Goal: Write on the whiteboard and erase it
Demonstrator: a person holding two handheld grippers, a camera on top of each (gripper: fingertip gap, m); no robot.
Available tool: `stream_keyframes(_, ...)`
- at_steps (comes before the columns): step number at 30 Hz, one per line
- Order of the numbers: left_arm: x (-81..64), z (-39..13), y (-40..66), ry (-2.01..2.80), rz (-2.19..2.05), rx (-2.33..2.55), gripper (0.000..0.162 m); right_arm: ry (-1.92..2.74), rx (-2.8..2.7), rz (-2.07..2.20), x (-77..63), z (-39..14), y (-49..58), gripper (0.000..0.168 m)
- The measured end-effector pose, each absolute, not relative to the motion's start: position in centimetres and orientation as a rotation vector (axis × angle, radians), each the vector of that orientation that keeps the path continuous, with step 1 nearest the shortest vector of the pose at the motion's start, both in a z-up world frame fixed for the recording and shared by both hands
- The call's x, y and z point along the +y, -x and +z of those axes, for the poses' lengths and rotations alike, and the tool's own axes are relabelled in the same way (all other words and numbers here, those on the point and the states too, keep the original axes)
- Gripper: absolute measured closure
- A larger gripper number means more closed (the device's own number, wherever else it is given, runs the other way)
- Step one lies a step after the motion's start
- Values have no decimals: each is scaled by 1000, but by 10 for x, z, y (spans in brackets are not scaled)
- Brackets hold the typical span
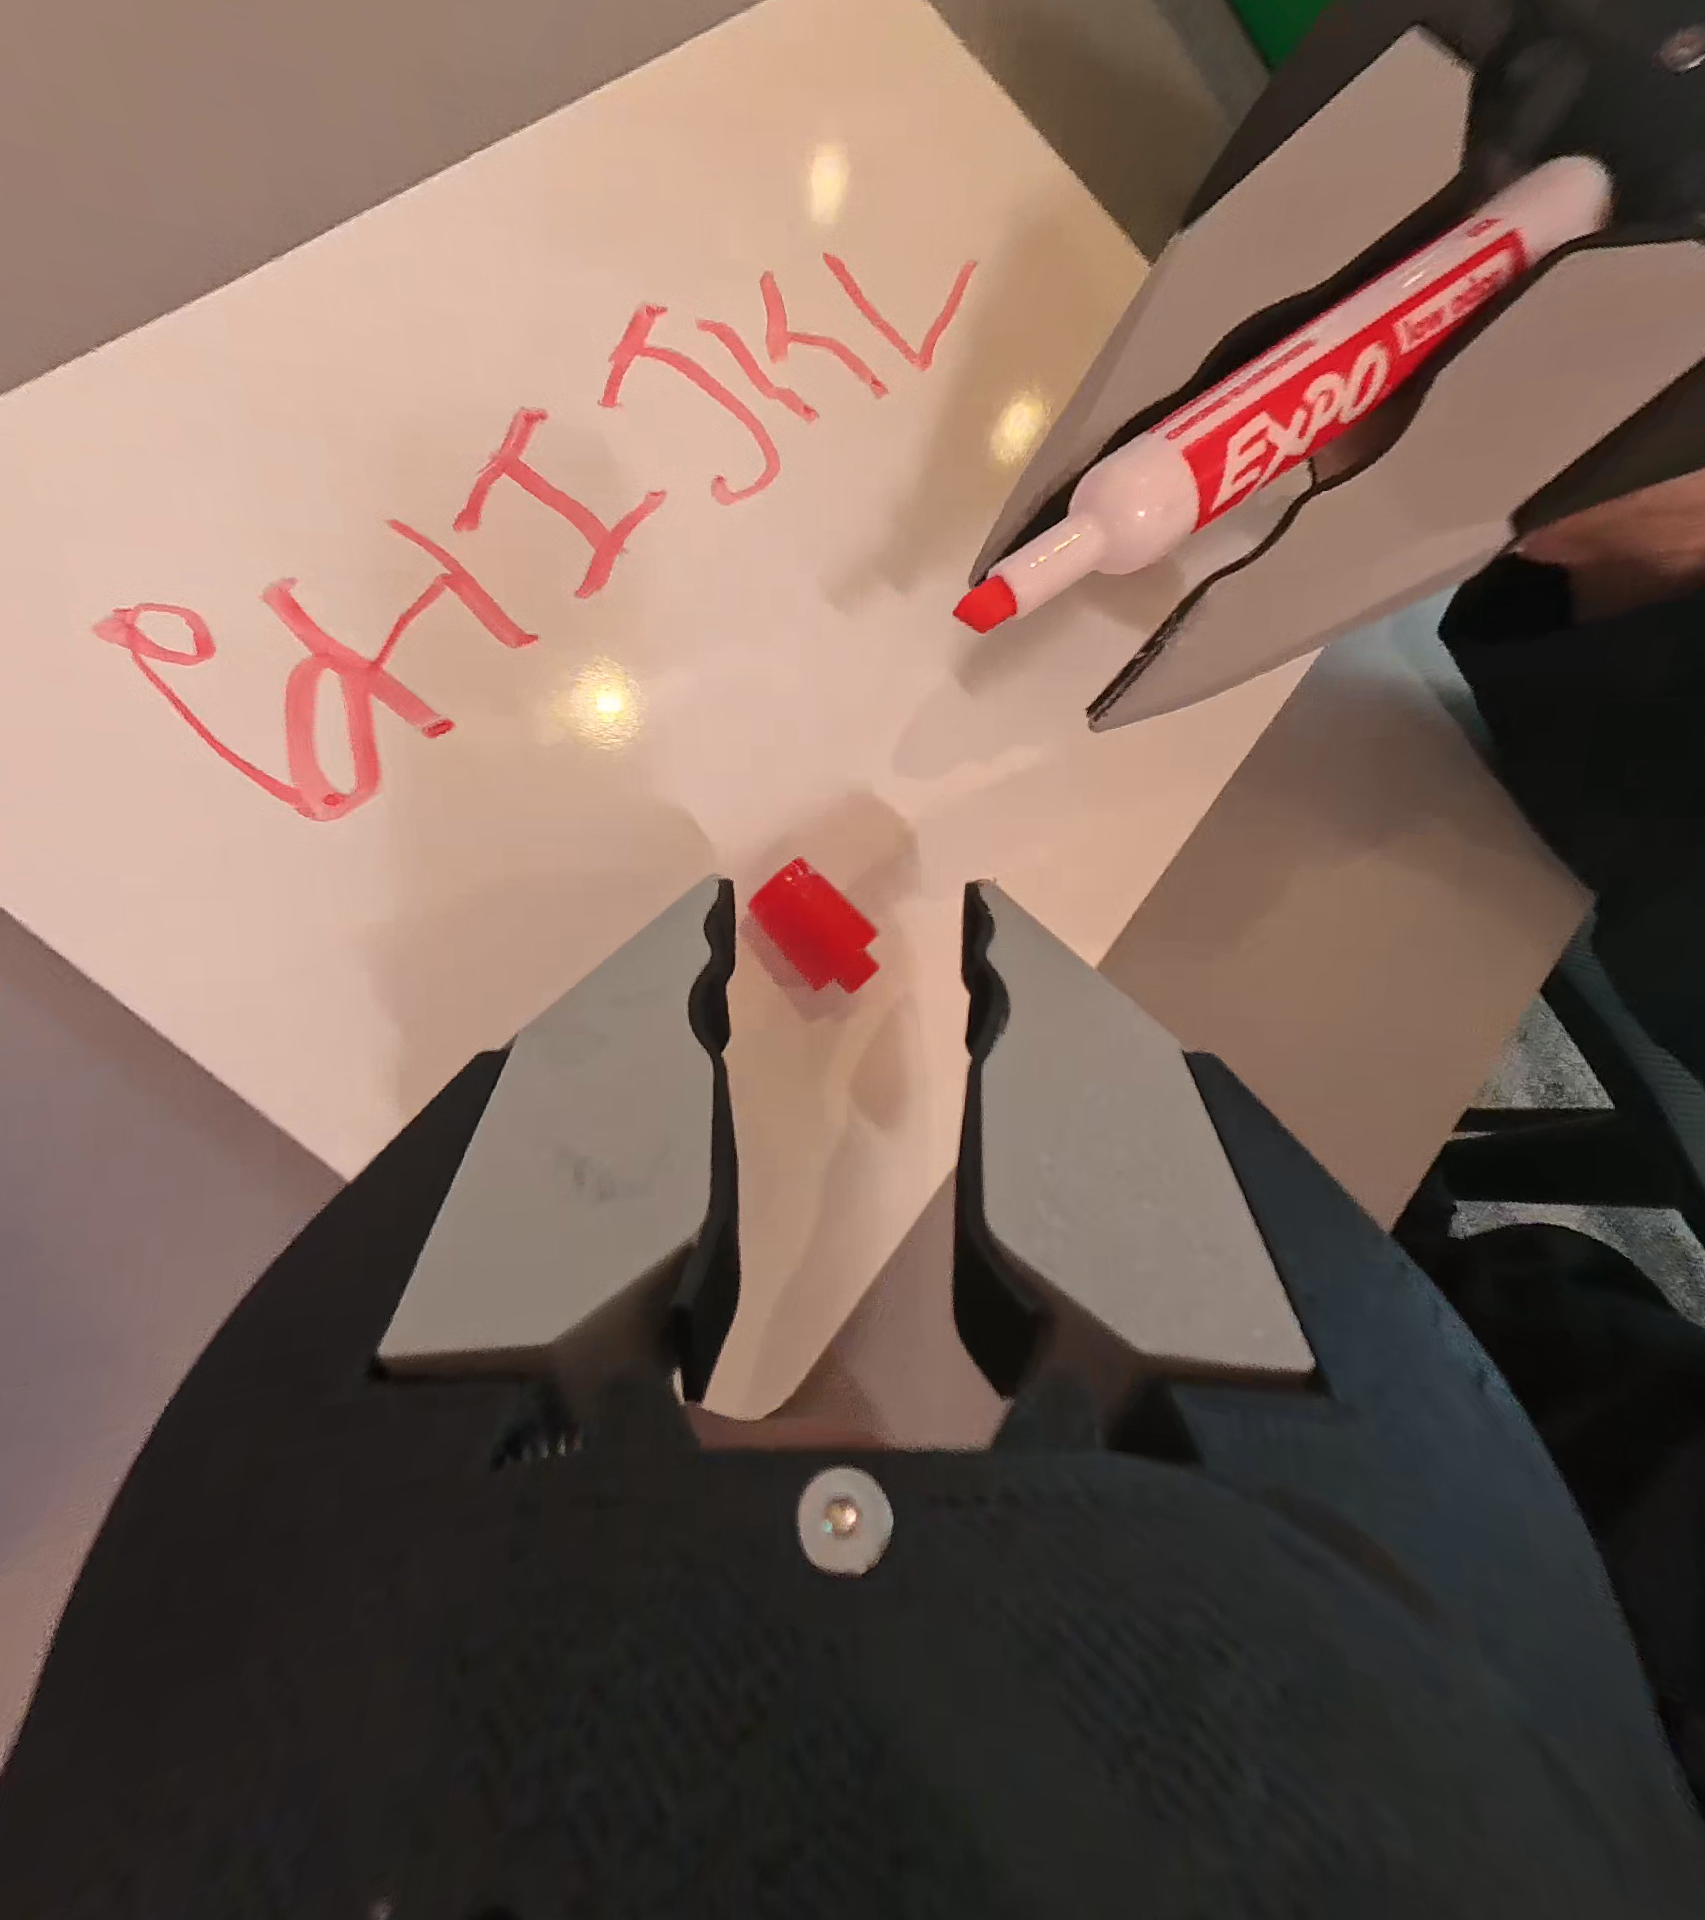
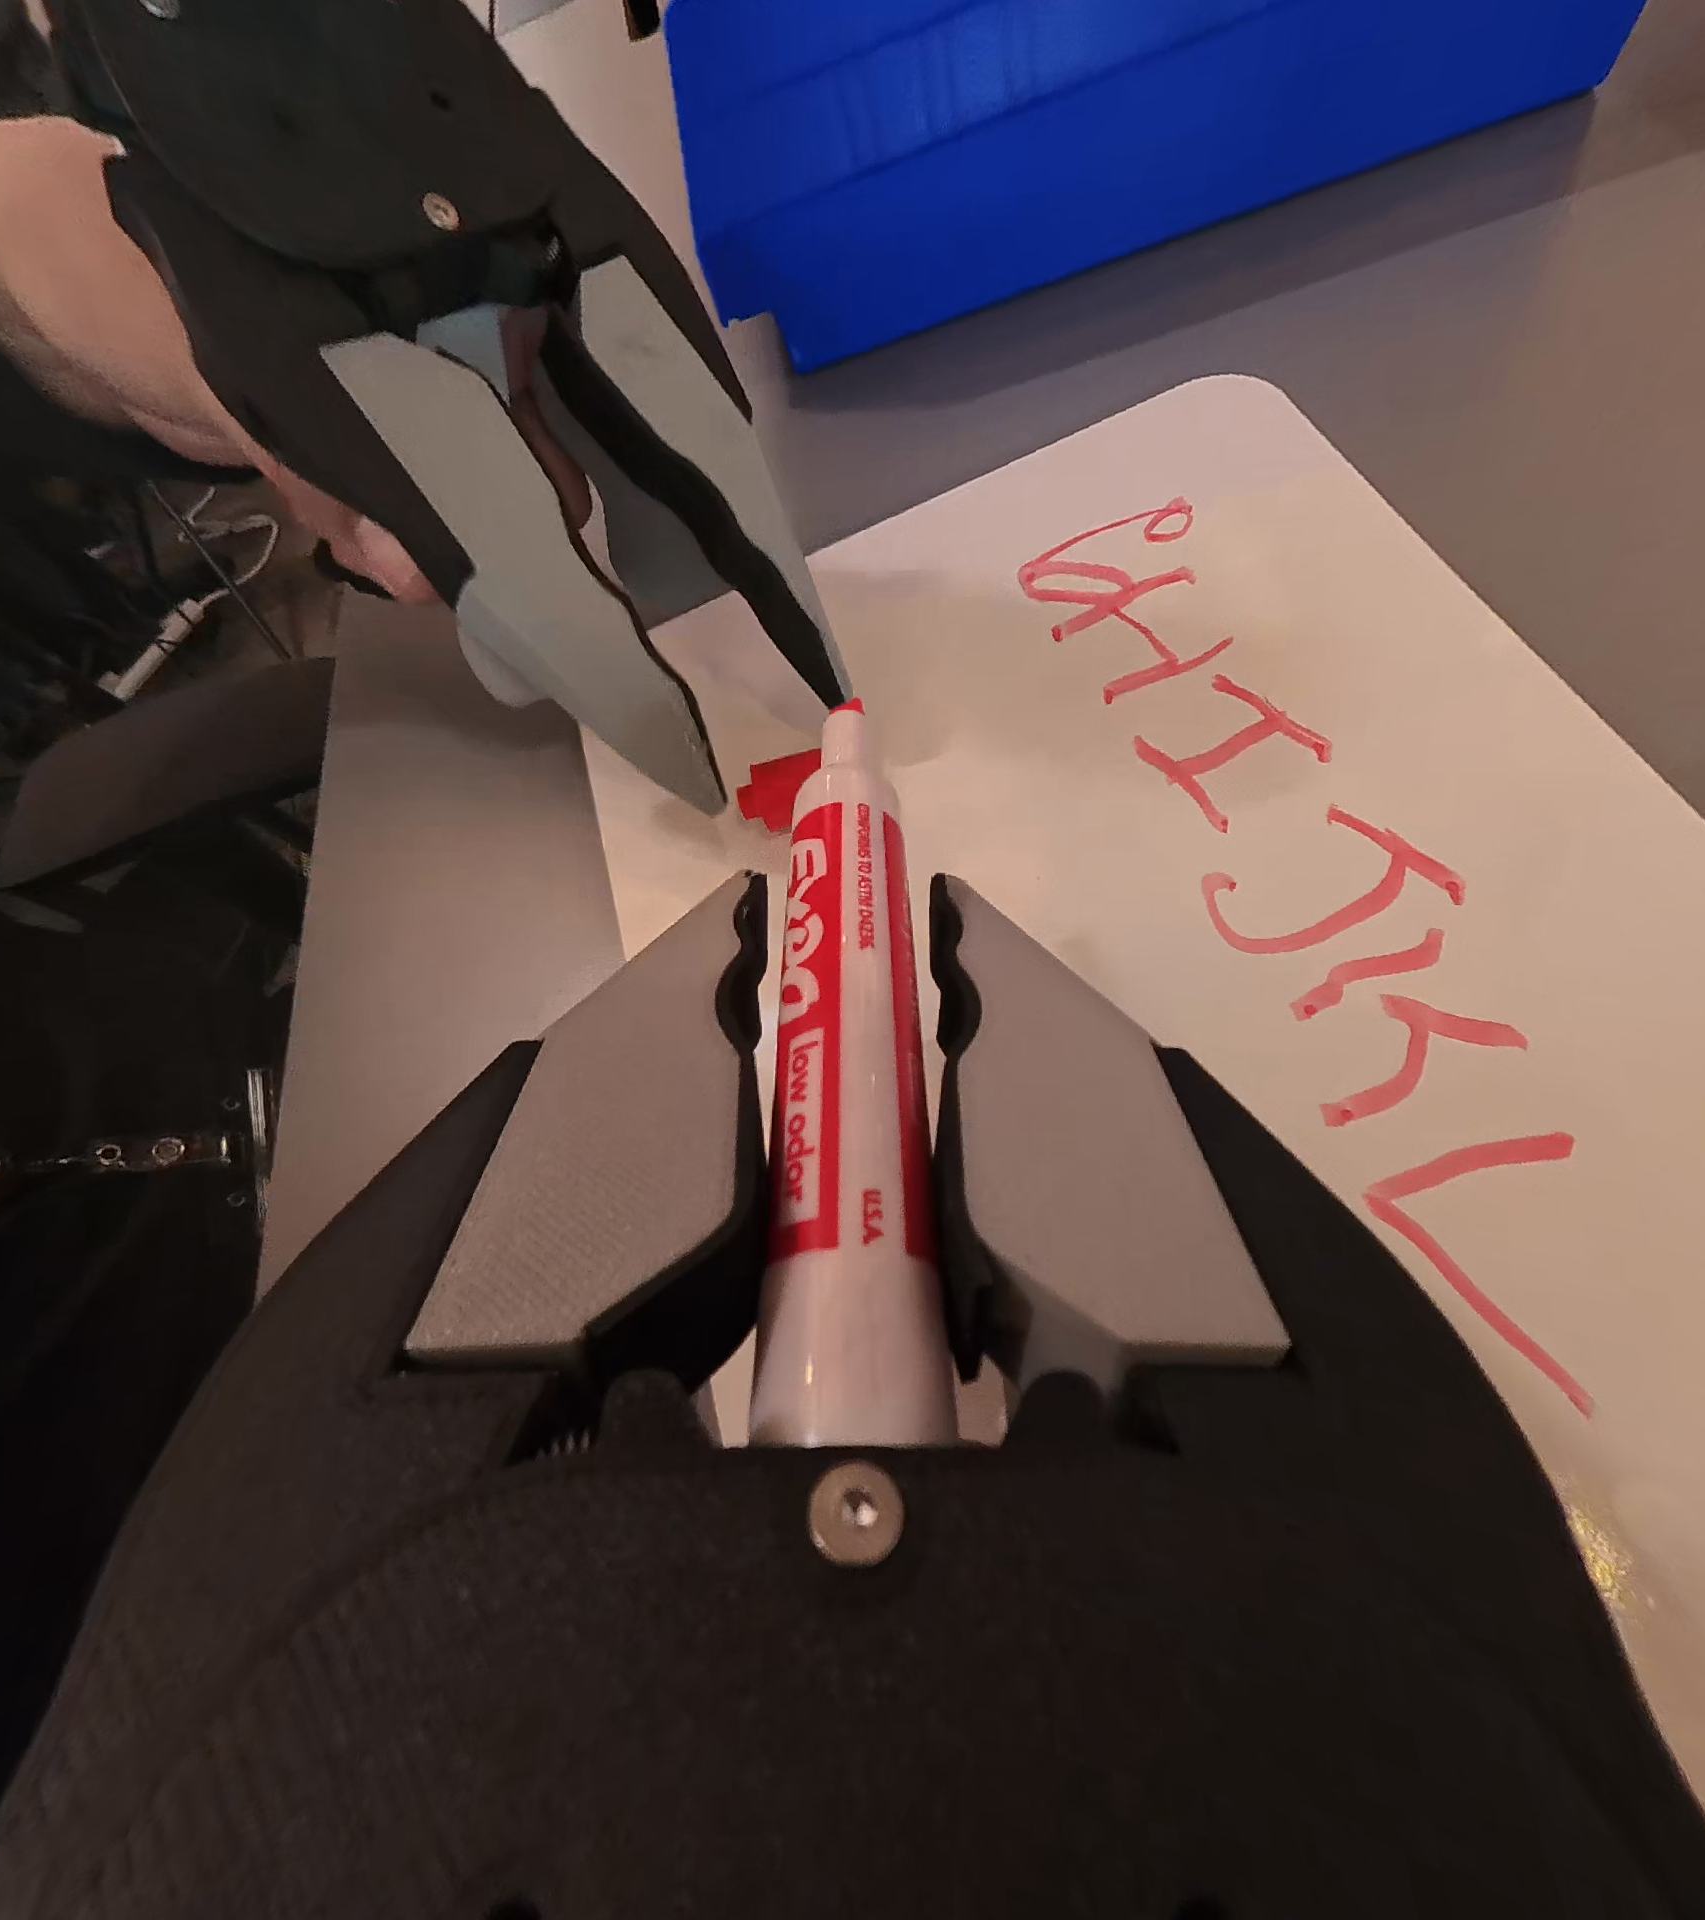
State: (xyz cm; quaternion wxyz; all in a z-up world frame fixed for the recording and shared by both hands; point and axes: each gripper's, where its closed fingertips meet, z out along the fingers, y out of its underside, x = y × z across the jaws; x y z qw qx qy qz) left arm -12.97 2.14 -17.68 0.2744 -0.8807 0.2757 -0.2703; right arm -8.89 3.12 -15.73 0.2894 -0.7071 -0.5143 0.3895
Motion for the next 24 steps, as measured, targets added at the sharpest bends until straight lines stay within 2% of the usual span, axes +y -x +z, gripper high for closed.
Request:
stream_keyframes(2, 20, -185, 126, 2407, -635, 780, 116, 1876, -1368, 1037, 31, -153, 89, 139)
stream_keyframes(7, 26, -200, 128, 2381, -328, 944, 145, 1856, -1416, 1025, 23, -152, 87, 139)
stream_keyframes(15, 9, -200, 124, 2076, -406, 1465, 146, 1846, -1543, 1032, 9, -163, 75, 139)
stream_keyframes(19, 14, -194, 128, 1791, -328, 1586, 146, 1817, -1585, 1050, 2, -165, 74, 139)
stream_keyframes(24, 13, -197, 124, 1798, -416, 1545, 146, 1858, -1612, 1051, 1, -176, 75, 139)
